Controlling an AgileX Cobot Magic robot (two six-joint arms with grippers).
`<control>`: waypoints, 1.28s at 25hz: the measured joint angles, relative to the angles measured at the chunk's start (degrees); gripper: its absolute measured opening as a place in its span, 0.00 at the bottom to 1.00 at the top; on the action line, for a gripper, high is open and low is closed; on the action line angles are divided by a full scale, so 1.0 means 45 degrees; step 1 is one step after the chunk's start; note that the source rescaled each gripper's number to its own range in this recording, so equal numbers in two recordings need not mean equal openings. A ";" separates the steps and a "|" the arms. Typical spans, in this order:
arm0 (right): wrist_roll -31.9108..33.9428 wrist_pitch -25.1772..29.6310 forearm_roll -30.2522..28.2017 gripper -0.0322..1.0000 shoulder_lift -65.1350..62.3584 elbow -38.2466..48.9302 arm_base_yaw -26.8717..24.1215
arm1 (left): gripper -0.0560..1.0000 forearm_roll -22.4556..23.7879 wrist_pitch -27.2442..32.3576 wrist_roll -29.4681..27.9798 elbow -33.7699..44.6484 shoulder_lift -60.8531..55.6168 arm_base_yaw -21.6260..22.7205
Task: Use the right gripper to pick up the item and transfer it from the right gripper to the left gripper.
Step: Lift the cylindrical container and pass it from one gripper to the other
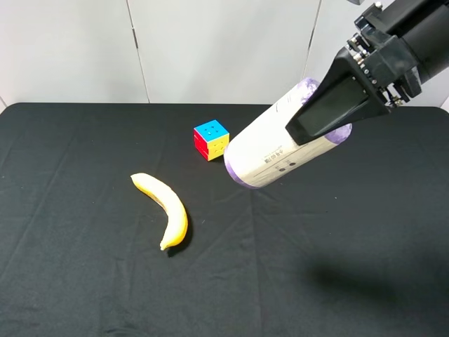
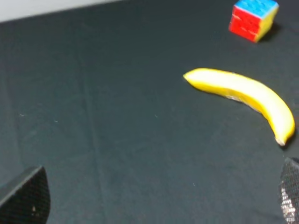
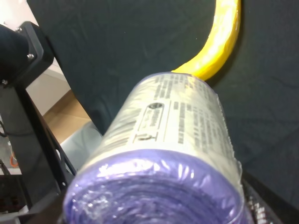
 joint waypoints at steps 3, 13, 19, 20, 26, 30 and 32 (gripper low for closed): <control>0.0187 0.0000 0.0000 0.08 0.0000 0.0000 0.0000 | 0.93 -0.0419 -0.0054 0.0901 0.0000 0.1512 0.0000; 0.0493 -0.0528 0.0000 0.08 0.0000 0.0000 0.0000 | 0.92 -0.1614 -0.2308 0.4583 -0.0285 0.5454 -0.0977; 0.0877 -0.1016 0.0000 0.08 0.0000 0.0000 0.0000 | 0.92 -0.1656 -0.3656 0.5121 -0.0285 0.7110 -0.2441; 0.0907 -0.1077 0.0000 0.08 0.0000 0.0000 0.0000 | 0.92 -0.1661 -0.3944 0.5236 -0.0285 0.7378 -0.2644; 0.0920 -0.1311 0.0000 0.08 0.0000 0.0000 0.0000 | 0.92 -0.1692 -0.5401 0.6142 -0.0298 0.8766 -0.3882; 0.0920 -0.1518 0.0036 0.08 0.0000 0.0000 0.0000 | 0.92 -0.1692 -0.5931 0.6268 -0.0862 0.9921 -0.4786; 0.0947 -0.1588 0.0061 0.08 0.0000 0.0000 0.0000 | 0.92 -0.1692 -0.6259 0.6271 -0.1341 1.0540 -0.5163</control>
